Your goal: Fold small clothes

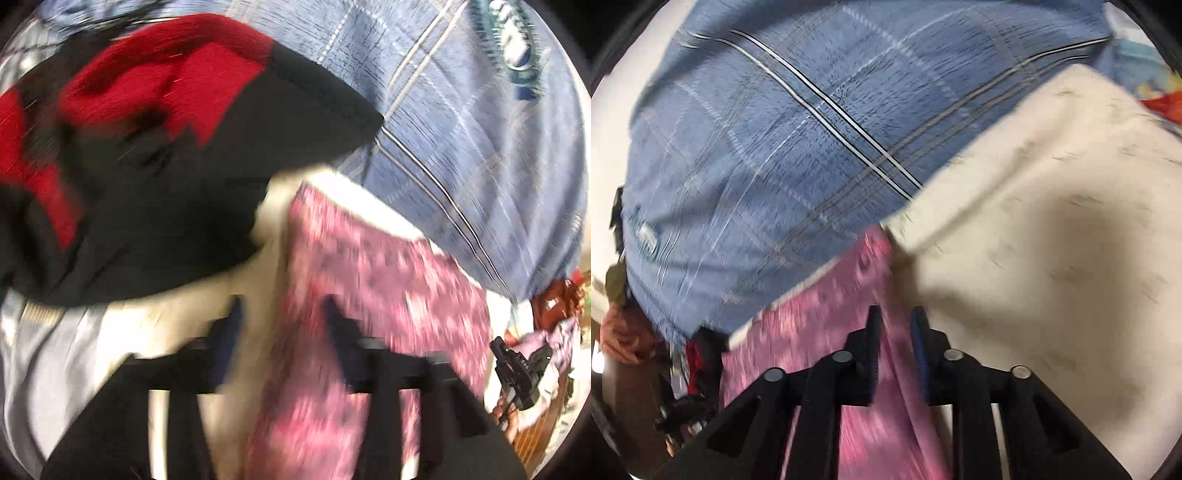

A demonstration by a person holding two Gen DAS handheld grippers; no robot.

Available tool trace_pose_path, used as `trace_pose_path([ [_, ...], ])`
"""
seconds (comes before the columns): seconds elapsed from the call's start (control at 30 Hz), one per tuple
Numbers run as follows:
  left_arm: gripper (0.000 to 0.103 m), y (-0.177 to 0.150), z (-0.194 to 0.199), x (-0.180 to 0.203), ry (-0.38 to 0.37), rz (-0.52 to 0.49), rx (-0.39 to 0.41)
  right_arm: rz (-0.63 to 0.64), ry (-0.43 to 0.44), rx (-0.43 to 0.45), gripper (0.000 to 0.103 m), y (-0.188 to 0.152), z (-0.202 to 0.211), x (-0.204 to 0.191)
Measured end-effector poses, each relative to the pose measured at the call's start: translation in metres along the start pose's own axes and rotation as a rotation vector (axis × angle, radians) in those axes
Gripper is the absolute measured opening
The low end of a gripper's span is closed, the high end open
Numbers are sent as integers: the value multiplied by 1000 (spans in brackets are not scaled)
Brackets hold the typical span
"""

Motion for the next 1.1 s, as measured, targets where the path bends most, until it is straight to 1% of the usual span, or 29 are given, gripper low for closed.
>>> trace_pose_path([
  [0.03,62,-11,9,-4,-24,10,3,2,7,-4,34,-9,11,3],
  [0.07,62,-29,16,-7,-56,19,-5,-3,12,-5,41,-19,22,9],
  [0.13,62,-55,24,-14,-107,35,-27,-31,35,-2,47,-44,45,23],
  [0.17,65,-71,24,-15,-141,53,-46,-45,43,-3,48,-50,51,31],
  [0.2,68,-84,23,-18,-168,69,-62,-64,57,-12,49,-59,57,38],
  [0.23,74,-97,16,-14,-187,81,-77,-82,77,-21,49,-67,61,43],
  [0.27,76,-113,8,-12,-207,97,-101,-97,104,-25,49,-76,60,41],
  [0.3,76,-121,3,-12,-207,107,-120,-107,135,-28,49,-84,59,39],
  [0.33,74,-122,1,-8,-189,106,-101,-101,155,-25,48,-89,60,36],
  [0.37,73,-123,4,-3,-164,95,-68,-75,167,-33,38,-93,60,31],
  [0.4,65,-124,7,3,-160,97,-60,-36,164,-61,24,-96,55,20],
  [0.43,38,-122,9,9,-190,109,-67,3,133,-71,6,-97,54,12],
  [0.47,21,-121,10,14,-218,112,-77,39,114,-51,6,-95,60,5],
  [0.5,19,-119,8,21,-211,107,-71,79,128,13,6,-89,76,-6],
  [0.57,19,-120,9,20,-135,78,-51,94,124,92,4,-82,99,-10],
  [0.6,19,-123,5,18,-107,69,-59,93,108,100,4,-82,101,-5],
  [0.67,15,-131,-10,5,-56,79,-108,104,21,34,4,-88,86,10],
  [0.7,15,-132,-6,-5,-70,90,-108,113,-34,-14,4,-95,74,18],
  [0.73,15,-132,-2,-7,-88,95,-102,126,-63,-50,5,-102,67,22],
  [0.77,15,-130,4,-10,-90,93,-95,132,-61,-57,6,-106,67,24],
  [0.8,15,-129,10,-11,-98,80,-82,130,-58,-44,11,-106,71,22],
  [0.87,15,-121,27,-11,-95,34,-44,108,-59,-22,15,-99,80,19],
  [0.9,16,-115,33,-11,-94,11,-24,95,-54,5,16,-90,85,18],
  [0.93,24,-104,39,-6,-87,-19,-3,81,-46,39,23,-79,90,15],
  [0.97,42,-93,42,-1,-75,-36,14,70,-37,61,34,-71,93,12],
  [1.0,53,-82,42,4,-68,-46,29,51,-23,75,39,-60,91,8],
  [1.03,73,-71,40,10,-72,-55,41,30,-7,81,45,-49,85,3],
  [1.07,78,-58,35,16,-76,-63,46,17,11,75,47,-43,77,0],
  [1.1,78,-46,24,22,-65,-62,40,4,28,63,47,-34,63,-5],
])
Point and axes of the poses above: each gripper's, at about its wrist camera, not at the fingertips, and z roughly against the way its jaws point, x to its right, y to its top, the point moved 5 cm from there along -z, roughly the way its jaws point, and after that the axes turned 2 degrees about z, right-handed, at the moved point
